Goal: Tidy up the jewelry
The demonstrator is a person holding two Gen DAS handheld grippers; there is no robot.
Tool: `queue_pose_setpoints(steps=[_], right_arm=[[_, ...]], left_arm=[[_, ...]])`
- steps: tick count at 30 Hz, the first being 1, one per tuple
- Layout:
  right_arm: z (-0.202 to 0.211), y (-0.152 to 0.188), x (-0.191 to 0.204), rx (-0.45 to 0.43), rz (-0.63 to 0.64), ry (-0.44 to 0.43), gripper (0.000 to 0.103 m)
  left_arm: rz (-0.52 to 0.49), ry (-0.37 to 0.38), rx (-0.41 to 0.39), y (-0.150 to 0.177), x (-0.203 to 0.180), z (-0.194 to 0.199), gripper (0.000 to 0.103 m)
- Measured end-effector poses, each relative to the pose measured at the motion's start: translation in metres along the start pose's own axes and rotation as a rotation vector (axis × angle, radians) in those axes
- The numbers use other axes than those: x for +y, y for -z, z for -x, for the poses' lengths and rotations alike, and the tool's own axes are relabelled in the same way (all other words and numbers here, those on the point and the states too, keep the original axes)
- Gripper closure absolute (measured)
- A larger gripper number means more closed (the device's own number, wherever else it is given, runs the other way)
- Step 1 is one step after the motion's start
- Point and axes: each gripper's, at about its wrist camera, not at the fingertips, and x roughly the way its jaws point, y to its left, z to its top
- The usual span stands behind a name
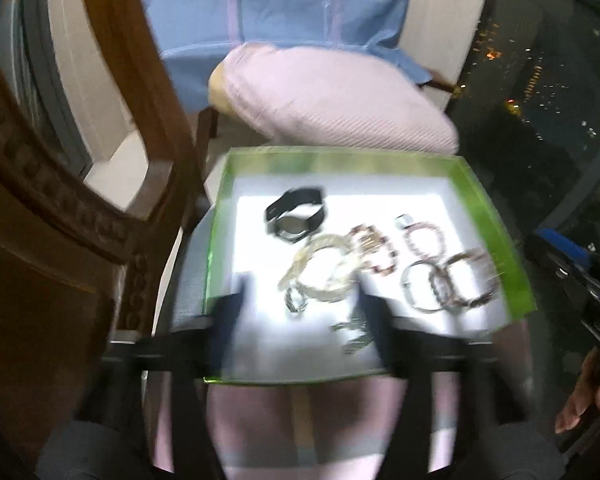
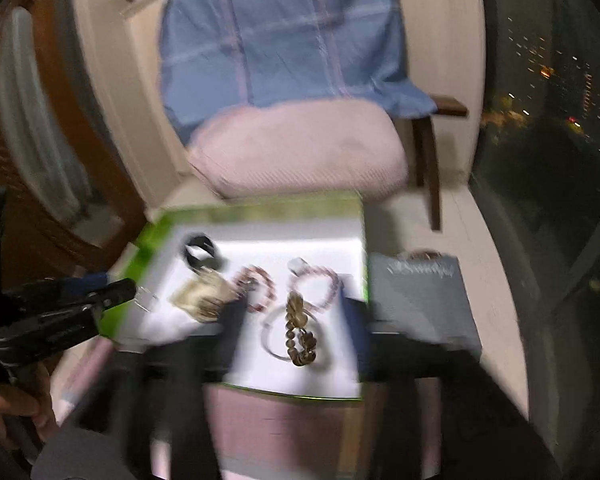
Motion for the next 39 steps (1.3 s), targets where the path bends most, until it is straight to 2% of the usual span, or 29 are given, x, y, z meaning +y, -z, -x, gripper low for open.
queue_pose_setpoints(steps=[2, 4, 6, 9, 11, 14, 16, 20, 25, 29, 32, 39], right_arm=[[0.014, 0.012, -0.009, -0.041, -0.059, -0.014, 0.030], [0.037, 0.026, -0.012, -0.069, -0.085, -0.020, 0.015], [0.068, 0.042, -0.011, -0.104, -0.104, -0.019, 0.003], [0.109, 0.063, -0.002, -0.091, -0.096, -0.008, 0.003], [0.132, 0.076, 0.004, -0.033, -0.101, -0.003, 0.003], [0.156, 0.089, 0.013, 0.087, -0.114, -0.004, 0.003], [0.176, 0.097, 0.016, 0.112, -0.132, -0.011, 0.003], [0.225, 0.105, 0.031, 0.060, -0.098, 0.023, 0.003], [0.276, 0.116, 0.049, -0.023, -0.037, 0.059, 0.003], [0.306, 0.125, 0.065, -0.082, 0.020, 0.094, 0.003], [0.322, 0.131, 0.069, -0.118, 0.028, 0.099, 0.003], [0.333, 0.134, 0.072, -0.138, 0.025, 0.089, 0.003]], left_arm=[[0.010, 0.014, -0.005, 0.009, 0.004, 0.004, 0.016], [0.007, 0.051, -0.023, 0.027, 0.005, 0.029, 0.005], [0.005, 0.047, -0.068, 0.040, 0.004, 0.060, 0.004], [-0.002, 0.064, -0.104, 0.061, -0.005, 0.114, 0.004], [0.003, 0.087, -0.140, 0.079, -0.011, 0.154, 0.004], [-0.004, 0.095, -0.165, 0.098, -0.019, 0.195, 0.004], [-0.015, 0.086, -0.177, 0.111, -0.025, 0.222, 0.004], [-0.031, 0.056, -0.197, 0.131, -0.038, 0.263, 0.004], [-0.077, -0.030, -0.187, 0.152, -0.055, 0.290, 0.004], [-0.057, 0.004, -0.204, 0.163, -0.055, 0.310, 0.004], [-0.040, 0.001, -0.218, 0.167, -0.052, 0.323, 0.004], [-0.038, -0.003, -0.250, 0.170, -0.054, 0.342, 0.004]])
